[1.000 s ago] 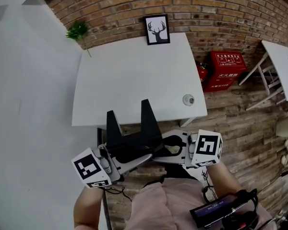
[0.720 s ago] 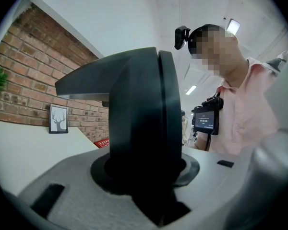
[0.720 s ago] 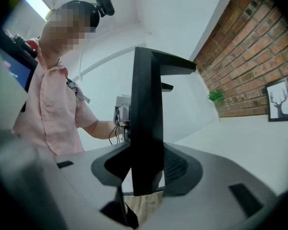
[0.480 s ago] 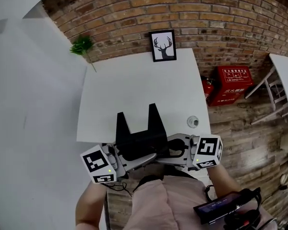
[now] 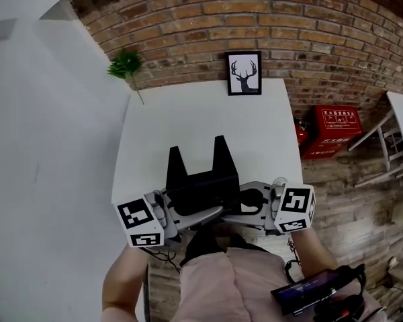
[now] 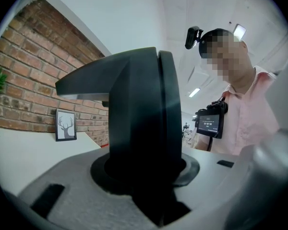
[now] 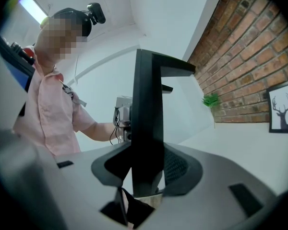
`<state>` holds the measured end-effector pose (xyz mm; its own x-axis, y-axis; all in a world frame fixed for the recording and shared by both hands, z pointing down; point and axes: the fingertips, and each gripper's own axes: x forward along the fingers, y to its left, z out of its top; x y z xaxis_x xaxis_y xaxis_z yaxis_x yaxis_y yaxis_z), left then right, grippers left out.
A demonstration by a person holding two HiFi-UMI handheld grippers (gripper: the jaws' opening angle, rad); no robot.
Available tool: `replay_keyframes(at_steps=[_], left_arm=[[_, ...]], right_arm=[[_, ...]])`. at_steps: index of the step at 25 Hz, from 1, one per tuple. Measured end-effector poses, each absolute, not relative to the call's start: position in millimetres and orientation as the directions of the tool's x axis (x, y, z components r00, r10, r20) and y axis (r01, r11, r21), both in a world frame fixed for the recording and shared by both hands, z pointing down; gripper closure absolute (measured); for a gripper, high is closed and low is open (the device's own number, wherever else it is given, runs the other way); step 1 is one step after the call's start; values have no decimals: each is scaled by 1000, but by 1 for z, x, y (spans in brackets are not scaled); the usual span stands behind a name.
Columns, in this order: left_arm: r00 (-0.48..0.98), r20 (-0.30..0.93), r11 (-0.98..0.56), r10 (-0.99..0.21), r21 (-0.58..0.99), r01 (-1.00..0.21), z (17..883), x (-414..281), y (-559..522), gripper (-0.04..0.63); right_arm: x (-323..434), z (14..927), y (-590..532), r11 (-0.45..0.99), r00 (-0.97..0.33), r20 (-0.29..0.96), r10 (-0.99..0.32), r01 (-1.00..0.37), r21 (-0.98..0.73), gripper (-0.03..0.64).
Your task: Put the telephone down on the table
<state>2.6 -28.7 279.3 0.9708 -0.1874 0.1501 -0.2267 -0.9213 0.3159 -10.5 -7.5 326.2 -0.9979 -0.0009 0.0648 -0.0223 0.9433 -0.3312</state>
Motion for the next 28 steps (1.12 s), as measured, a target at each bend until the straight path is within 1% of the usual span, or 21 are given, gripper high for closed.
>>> replay_keyframes(at_steps=[9, 16, 28], left_arm=[[982, 136, -912, -134, 371, -176, 299, -44, -86, 433], [990, 123, -912, -73, 394, -117, 293, -80, -139, 433], [991, 122, -936, 59, 352, 12, 266, -113, -193, 433]], right_arm=[[-57, 345, -63, 922, -994, 100, -41, -76, -380, 443], [-94, 339, -116, 910, -988, 104, -113, -145, -388, 443], [-130, 313, -174, 897, -962, 100, -255, -274, -347, 442]])
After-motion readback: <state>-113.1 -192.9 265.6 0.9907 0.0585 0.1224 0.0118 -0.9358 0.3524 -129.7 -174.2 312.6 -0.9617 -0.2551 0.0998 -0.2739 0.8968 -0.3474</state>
